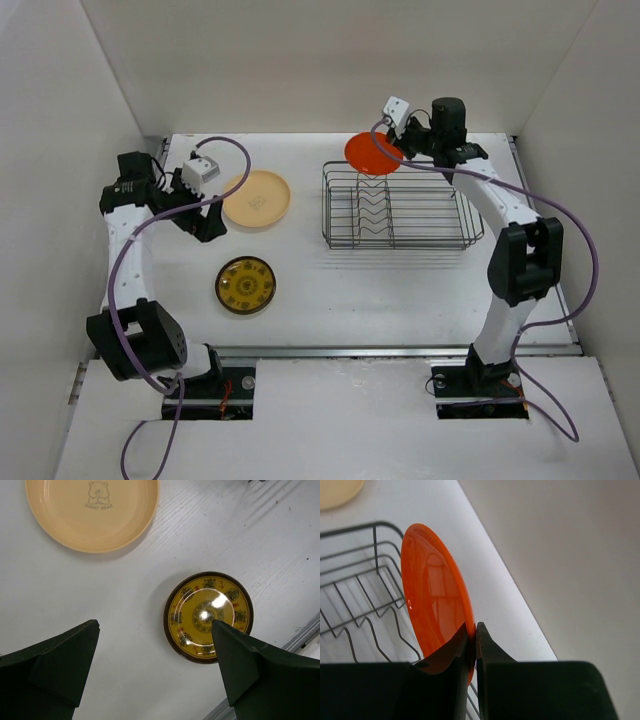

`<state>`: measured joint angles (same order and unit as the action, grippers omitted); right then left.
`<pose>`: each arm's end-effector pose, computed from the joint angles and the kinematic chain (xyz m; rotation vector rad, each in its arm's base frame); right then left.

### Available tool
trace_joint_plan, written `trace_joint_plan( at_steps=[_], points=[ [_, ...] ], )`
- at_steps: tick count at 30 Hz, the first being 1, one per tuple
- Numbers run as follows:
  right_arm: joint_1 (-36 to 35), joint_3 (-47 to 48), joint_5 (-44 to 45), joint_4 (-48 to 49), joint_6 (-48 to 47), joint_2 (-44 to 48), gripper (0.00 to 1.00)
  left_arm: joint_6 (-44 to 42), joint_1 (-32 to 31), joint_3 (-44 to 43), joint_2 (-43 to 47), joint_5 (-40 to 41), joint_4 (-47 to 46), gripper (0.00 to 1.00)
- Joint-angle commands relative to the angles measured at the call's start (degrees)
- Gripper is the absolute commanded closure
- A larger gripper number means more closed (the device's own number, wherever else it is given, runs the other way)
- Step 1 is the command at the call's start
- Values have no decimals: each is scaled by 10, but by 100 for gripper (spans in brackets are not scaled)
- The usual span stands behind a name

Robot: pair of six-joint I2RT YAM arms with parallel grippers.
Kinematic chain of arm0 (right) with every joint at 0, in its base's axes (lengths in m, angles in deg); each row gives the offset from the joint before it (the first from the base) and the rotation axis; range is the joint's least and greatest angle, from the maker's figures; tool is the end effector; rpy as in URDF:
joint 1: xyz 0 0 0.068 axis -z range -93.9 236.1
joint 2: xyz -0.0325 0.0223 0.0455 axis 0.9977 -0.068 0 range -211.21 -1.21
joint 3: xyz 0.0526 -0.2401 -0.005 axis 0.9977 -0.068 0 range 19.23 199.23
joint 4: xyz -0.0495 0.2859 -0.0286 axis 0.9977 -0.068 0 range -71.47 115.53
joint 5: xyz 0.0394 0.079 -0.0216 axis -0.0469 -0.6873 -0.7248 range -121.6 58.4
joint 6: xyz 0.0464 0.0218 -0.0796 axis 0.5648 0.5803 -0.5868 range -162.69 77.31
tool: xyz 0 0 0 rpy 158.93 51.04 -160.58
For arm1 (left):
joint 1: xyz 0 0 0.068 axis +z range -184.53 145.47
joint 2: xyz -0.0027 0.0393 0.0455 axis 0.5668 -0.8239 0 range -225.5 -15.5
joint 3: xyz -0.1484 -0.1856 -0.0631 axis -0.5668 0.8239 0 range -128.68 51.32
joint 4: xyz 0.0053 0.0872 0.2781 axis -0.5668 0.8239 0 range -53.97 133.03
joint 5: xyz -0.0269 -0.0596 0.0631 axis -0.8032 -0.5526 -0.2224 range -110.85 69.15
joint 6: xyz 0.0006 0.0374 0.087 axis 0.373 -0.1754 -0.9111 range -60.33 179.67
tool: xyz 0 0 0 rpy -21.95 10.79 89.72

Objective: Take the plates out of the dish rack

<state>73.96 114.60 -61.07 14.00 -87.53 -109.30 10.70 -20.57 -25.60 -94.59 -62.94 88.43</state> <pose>0.4916 0.1489 0.2744 -1.1973 1.5248 0.1345 0.3379 0.0249 0.2827 0.9312 2.0421 -0.3598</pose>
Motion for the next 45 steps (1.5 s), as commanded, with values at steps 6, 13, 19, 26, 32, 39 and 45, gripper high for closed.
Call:
trace_joint_plan(
  at_steps=[6,13,19,26,32,39,45],
  points=[
    [-38,-3,-86,58,236,102,100,1,-18,-88,-20,-195,17,6],
    [-115,-55,-180,69,380,162,100,93,-43,-52,-14,-347,-123,7],
    [-169,-75,-180,79,392,184,100,157,-82,-67,-14,-360,-190,7],
    [-179,-75,-175,85,392,184,100,168,-127,-87,-1,-360,-190,7],
    [-179,-75,-169,85,392,184,100,168,-133,-75,18,-360,-184,8],
    [-202,-62,-169,91,397,179,100,189,-171,-57,18,-304,-201,29],
    [-214,-46,-169,96,403,174,100,194,-190,-52,7,-258,-215,84]
  ],
)
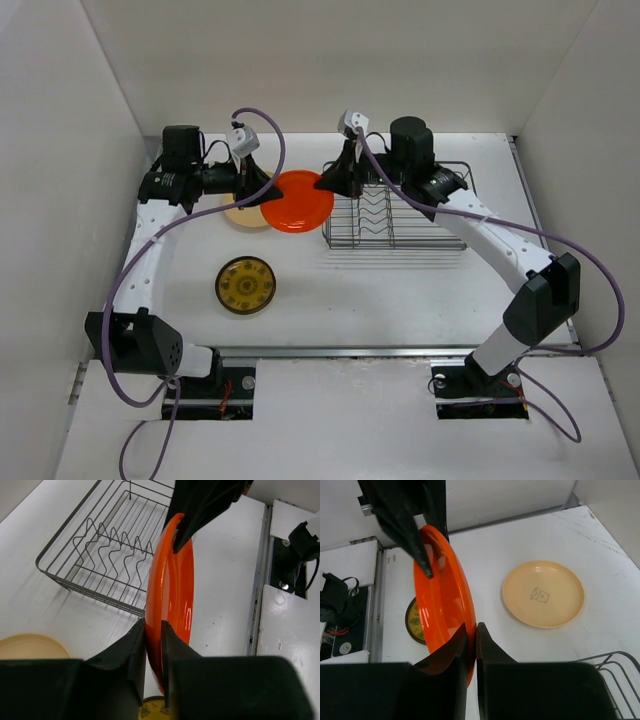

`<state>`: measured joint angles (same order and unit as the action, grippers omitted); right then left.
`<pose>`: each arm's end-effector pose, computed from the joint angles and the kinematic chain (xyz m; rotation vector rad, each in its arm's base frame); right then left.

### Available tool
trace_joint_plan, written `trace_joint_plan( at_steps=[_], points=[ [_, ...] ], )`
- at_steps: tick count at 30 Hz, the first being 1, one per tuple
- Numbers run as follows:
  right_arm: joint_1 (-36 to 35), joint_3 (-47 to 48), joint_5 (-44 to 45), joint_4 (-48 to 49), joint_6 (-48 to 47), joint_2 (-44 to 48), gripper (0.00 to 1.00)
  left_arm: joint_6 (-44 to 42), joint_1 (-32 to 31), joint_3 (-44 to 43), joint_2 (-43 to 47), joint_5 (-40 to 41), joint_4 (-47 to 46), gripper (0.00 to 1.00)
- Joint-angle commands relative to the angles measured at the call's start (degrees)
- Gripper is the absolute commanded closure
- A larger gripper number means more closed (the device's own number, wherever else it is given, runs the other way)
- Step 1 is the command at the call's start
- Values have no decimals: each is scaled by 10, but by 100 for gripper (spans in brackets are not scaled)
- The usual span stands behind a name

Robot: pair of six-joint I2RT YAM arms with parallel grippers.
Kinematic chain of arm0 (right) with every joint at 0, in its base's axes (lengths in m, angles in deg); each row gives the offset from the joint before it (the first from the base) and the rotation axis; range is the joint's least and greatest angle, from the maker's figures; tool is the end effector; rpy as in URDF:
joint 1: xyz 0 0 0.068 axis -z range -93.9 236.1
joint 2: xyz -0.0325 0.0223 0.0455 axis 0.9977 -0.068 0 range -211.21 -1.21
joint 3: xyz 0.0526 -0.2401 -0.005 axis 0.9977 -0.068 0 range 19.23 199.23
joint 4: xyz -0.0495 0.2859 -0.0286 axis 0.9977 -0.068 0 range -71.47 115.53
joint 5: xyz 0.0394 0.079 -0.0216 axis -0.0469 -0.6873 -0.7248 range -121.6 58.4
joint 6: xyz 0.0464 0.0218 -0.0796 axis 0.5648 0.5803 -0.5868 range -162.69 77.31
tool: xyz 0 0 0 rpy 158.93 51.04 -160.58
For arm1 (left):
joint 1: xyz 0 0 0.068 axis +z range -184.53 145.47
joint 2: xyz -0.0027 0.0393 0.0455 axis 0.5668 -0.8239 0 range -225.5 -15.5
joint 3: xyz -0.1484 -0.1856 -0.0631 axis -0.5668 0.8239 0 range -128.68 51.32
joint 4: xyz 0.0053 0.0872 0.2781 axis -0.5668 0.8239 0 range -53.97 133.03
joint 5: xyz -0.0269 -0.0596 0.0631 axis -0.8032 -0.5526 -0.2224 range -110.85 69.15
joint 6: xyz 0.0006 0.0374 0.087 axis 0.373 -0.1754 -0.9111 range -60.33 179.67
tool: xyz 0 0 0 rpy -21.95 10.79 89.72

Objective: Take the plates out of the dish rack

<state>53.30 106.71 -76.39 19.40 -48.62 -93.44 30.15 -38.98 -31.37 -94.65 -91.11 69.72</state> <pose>0.3391 0.2903 0.3608 -1.1230 1.4287 1.0197 0.3299 -0.1064 0.3707 1.1615 1.4326 -0.9606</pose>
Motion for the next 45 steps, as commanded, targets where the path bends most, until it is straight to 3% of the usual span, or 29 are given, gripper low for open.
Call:
trace_joint_plan(
  at_steps=[1,2,7,8,12,13,17,21,22,23,26,31,43,45],
  points=[
    [-8,33,-16,42,14,15,100,7,-6,6,8,30,-33,94],
    [-8,33,-11,42,14,15,100,7,-6,6,8,30,-33,100],
    [-8,33,-11,42,14,10,99,14,-6,17,2,33,-39,100],
    [-8,33,-11,42,19,10,78,14,-6,17,2,33,-45,100],
    [-8,33,12,42,19,10,12,36,-6,28,2,33,-58,100],
    [-8,33,24,42,19,10,0,36,5,34,2,41,-58,100],
    [-8,20,136,42,-7,20,0,14,60,53,2,95,-24,100],
    [24,2,158,36,-21,37,0,-202,125,35,-40,144,169,100],
    [35,-3,158,36,-27,37,0,-305,138,30,-54,157,215,100],
    [41,-15,158,36,-27,46,0,-348,149,30,-84,173,292,100],
    [55,-36,158,36,-33,63,0,-408,187,58,-104,245,313,100],
    [75,-76,158,47,-45,84,0,-444,204,126,-128,282,313,100],
    [92,-101,153,47,-51,100,0,-456,204,136,-188,295,313,100],
    [92,-101,153,47,-51,100,0,-451,204,136,-206,295,313,92]
  ],
)
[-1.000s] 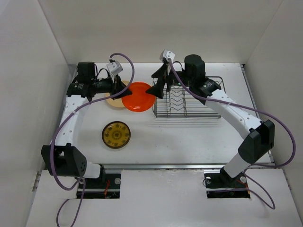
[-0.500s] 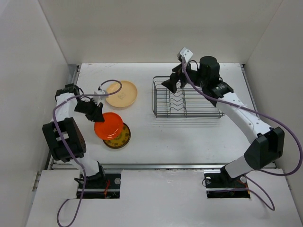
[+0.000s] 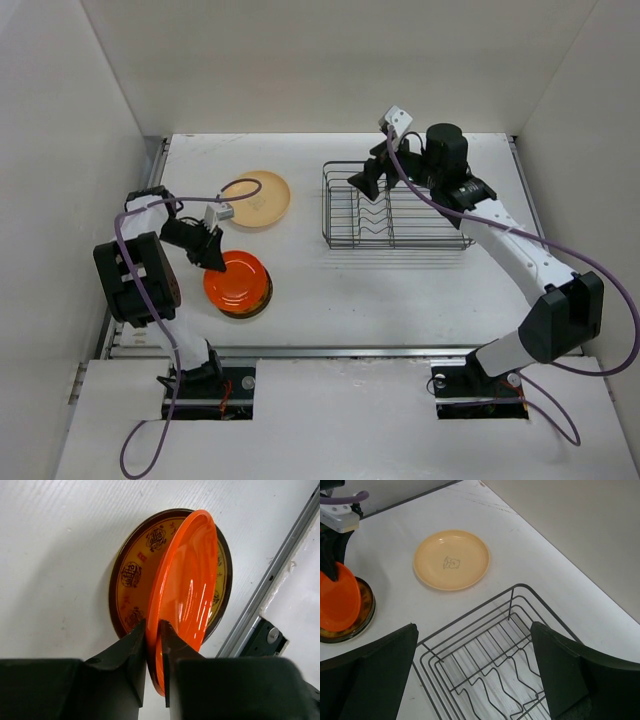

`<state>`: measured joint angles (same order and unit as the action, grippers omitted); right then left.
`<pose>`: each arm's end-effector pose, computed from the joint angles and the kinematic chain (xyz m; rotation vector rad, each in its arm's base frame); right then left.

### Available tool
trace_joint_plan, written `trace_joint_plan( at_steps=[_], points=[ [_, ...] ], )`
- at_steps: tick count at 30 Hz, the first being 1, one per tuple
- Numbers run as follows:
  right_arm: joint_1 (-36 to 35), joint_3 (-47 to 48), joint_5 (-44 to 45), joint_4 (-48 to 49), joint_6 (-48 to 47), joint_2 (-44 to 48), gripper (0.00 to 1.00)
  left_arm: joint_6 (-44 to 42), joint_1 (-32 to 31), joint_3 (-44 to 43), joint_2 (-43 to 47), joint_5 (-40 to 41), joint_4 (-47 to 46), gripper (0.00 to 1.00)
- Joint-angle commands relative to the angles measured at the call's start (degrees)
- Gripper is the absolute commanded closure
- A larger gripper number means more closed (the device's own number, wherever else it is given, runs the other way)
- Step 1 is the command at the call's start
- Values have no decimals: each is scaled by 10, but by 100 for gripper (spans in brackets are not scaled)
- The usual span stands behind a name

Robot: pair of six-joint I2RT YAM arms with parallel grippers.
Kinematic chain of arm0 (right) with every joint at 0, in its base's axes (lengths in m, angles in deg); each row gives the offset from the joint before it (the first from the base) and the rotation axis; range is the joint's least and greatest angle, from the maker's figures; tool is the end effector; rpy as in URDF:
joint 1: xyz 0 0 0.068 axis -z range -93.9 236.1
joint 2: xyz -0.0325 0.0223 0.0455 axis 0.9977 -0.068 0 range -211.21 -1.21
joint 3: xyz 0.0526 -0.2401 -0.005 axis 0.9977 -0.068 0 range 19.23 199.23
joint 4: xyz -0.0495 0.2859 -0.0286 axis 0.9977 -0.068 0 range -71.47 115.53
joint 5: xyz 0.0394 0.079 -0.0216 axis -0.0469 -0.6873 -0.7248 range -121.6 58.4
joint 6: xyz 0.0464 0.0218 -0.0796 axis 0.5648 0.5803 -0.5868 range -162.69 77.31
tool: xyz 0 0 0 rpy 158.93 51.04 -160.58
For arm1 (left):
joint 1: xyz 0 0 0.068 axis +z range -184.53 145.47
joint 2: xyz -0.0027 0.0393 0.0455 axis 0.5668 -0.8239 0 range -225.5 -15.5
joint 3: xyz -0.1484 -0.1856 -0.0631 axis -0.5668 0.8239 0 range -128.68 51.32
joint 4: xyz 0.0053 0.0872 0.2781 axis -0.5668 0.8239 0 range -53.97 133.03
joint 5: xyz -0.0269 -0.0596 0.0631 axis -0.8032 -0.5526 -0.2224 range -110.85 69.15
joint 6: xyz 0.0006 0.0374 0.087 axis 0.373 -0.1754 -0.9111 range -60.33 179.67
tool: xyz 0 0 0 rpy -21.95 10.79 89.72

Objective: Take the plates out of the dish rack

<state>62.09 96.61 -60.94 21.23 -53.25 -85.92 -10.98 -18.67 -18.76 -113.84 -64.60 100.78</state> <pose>0.3721 0.2117 0.3427 -0.8765 1.5596 0.6219 0.3234 0.0304 0.1332 1.1460 2.2696 -0.7892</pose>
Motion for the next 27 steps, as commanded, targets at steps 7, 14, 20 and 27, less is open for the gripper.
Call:
trace_joint_plan(
  at_steps=[7,14,20,27],
  points=[
    [9,-5,-7,34,-4,25,0,-26,1,-14,-25,30,2,59],
    [9,-5,-12,34,-4,25,0,-16,1,-36,-35,30,2,43],
    [9,0,59,3,-16,25,0,16,20,-82,-16,7,2,28],
    [14,0,264,-14,-42,37,0,216,31,-177,83,-6,-109,1]
  ],
)
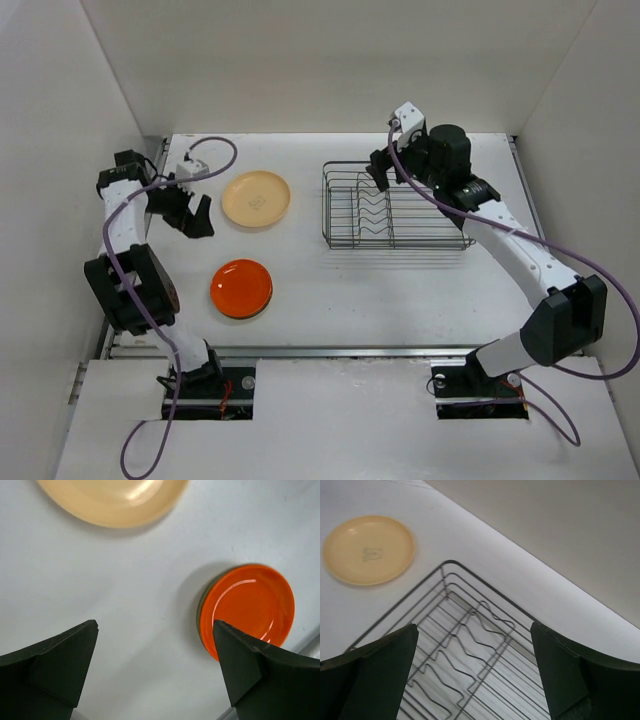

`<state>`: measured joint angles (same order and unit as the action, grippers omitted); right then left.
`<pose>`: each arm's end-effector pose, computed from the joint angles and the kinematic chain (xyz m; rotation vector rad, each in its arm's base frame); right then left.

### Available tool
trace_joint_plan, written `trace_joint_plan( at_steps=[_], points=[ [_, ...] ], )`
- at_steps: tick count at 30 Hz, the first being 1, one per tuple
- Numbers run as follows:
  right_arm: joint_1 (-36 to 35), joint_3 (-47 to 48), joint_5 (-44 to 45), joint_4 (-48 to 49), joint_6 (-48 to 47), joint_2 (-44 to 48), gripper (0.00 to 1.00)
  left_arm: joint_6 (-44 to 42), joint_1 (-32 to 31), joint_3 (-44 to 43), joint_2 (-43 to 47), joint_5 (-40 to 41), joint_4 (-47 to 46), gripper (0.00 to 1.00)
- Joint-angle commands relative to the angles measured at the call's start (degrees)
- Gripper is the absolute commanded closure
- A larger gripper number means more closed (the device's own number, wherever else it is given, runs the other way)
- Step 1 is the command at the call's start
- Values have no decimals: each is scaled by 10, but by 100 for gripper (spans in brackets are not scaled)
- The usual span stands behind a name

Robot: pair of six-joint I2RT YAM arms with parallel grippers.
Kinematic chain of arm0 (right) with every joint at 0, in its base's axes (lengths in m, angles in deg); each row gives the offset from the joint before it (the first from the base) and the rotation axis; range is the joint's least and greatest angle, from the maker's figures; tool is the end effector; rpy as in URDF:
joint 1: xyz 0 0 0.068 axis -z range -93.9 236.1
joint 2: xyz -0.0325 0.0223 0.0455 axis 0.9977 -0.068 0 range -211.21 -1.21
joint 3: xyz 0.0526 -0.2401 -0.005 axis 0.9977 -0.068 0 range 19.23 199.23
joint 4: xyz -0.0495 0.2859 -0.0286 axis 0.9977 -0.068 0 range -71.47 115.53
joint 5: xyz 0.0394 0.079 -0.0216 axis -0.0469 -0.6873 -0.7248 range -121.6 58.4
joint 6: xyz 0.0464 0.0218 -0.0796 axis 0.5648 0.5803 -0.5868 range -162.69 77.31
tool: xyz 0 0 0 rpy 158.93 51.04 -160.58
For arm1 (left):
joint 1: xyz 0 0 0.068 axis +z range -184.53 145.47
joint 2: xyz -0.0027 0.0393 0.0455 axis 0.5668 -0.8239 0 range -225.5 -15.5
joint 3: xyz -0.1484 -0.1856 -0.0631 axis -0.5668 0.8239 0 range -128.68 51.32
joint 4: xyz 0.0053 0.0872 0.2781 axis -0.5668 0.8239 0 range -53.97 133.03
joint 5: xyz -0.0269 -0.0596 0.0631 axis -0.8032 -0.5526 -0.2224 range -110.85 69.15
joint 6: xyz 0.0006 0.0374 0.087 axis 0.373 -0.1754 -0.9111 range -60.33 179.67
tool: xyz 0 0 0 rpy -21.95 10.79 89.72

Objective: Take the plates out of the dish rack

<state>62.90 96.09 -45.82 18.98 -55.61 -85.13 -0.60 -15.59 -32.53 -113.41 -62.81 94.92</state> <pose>0.3866 0.1886 0.3368 -0.7285 1.6620 0.3517 0.3742 0.0680 0.2067 0.9811 2.2082 -0.4823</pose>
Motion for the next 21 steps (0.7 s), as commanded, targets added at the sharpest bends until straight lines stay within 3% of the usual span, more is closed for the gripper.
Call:
trace_joint_plan(
  at_steps=[1,9,15,21],
  points=[
    [6,6,152,8,-26,29,0,133,0,-45,89,-14,-66,1],
    [6,65,317,-41,-77,34,0,291,-25,-33,144,17,-185,1],
    [6,113,501,-102,-93,9,0,321,-25,-32,144,28,-204,1],
    [15,88,467,-145,-95,51,0,326,-30,-59,134,28,-199,1]
  ],
)
